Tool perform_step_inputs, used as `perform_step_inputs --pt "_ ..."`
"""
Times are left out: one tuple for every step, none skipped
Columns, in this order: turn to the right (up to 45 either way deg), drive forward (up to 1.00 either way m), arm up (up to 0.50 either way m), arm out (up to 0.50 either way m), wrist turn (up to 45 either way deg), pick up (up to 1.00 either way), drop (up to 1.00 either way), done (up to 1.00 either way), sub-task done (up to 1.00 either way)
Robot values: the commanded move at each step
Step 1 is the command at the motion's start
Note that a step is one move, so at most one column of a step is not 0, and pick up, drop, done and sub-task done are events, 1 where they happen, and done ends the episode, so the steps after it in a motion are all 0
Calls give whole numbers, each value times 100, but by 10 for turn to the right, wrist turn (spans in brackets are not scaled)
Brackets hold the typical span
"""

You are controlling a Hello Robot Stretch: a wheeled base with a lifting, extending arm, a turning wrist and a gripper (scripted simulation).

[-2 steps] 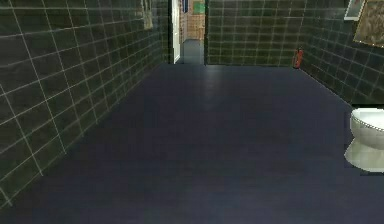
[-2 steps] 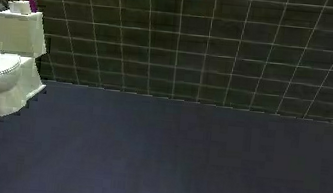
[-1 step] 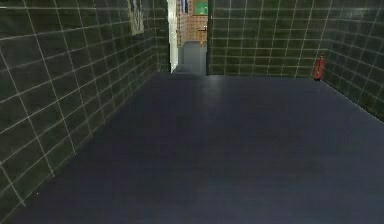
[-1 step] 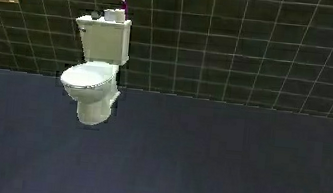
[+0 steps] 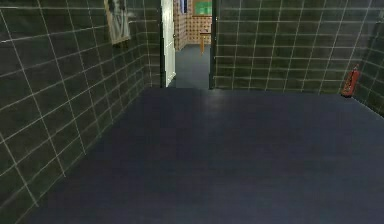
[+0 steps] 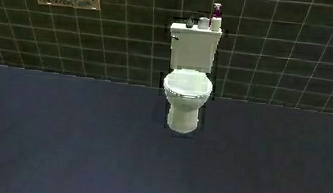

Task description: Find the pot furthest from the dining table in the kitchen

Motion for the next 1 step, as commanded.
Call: perform_step_inputs --pt "0 100 0 0 0 0 0 0 0"
